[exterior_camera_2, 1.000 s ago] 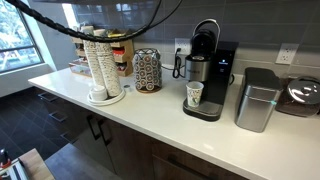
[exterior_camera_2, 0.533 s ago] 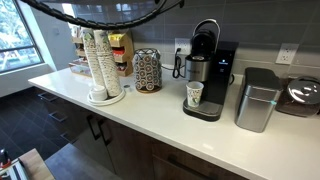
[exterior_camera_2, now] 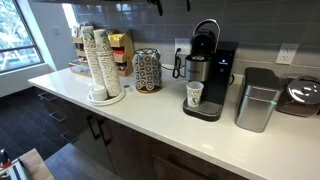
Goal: Open the lid of the coffee machine
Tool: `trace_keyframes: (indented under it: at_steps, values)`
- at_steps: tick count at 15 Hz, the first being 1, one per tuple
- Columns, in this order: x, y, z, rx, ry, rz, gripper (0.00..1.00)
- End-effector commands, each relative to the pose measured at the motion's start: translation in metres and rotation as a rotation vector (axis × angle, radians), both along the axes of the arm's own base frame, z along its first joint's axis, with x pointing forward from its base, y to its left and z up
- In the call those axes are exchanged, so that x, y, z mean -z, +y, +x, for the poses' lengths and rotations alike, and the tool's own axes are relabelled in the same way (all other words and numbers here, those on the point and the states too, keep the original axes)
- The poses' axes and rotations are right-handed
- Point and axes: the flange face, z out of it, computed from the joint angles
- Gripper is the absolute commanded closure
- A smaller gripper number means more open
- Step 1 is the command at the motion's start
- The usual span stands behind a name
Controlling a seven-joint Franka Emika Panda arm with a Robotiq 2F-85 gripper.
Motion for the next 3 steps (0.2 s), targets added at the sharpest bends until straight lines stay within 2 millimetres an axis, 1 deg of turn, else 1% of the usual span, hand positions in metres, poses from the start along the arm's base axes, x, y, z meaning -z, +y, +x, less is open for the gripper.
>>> trace_keyframes:
  at_steps: [1,3]
  values:
    - [0.0000,0.0001,0.0001,-0.006,0.000,-0.005,0.00]
    - [0.0000,0.0003,0.0003,-0.009,0.000,-0.008,0.00]
